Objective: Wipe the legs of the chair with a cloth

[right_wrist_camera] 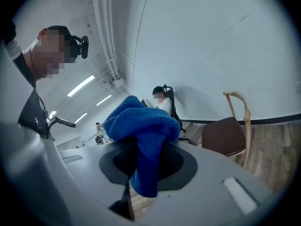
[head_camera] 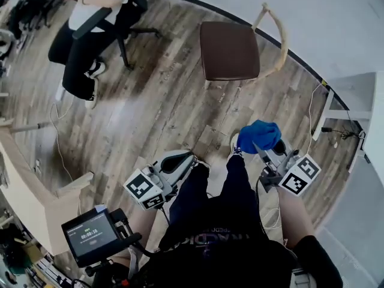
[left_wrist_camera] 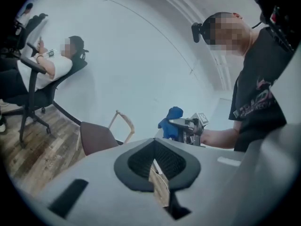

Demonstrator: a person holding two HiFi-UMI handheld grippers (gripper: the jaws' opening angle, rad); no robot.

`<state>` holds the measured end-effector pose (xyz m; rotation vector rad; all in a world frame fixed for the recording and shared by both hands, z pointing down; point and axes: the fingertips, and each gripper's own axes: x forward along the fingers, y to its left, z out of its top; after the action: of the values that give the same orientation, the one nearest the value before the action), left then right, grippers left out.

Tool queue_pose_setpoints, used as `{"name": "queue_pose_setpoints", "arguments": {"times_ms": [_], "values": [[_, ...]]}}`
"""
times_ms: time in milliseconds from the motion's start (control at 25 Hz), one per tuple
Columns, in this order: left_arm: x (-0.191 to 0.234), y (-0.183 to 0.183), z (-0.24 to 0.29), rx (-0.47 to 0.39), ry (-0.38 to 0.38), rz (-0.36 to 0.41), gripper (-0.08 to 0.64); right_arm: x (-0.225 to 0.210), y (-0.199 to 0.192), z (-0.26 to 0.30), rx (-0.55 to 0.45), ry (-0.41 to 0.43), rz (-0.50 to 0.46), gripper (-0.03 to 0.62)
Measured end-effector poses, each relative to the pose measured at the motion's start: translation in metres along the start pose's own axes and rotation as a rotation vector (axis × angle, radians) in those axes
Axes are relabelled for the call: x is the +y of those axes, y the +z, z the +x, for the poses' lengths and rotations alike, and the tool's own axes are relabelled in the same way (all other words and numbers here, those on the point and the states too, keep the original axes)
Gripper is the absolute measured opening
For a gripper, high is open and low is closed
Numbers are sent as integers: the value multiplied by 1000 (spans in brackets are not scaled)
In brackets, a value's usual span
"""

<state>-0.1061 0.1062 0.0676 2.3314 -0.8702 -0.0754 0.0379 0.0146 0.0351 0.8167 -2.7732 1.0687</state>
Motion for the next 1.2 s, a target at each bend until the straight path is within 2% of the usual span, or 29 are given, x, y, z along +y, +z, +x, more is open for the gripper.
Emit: {"name": "queue_pose_setpoints", "arguments": {"times_ms": [160,280,360,640,880,1200], "values": [[-45,19,4,35,-42,53,-2,40,3,-30,-35,30,49,92],[-73,25,10,47,-52,74,-2,61,5,-49,-38,61,27,92],[-93,21,17,39,-53,59,-2,71,3,-62,-20,88,-2,92],[-164,-14,56,-31,-22,-10,-2,85,-23,-131,49,187,-5,92],[-255,-67,96,-49,-5,-3,-2,81,-50,-233,51,239,-13,92],[-262,-57,102,-60,24,-20,-2,76,-49,-247,106,234,3,92]]}}
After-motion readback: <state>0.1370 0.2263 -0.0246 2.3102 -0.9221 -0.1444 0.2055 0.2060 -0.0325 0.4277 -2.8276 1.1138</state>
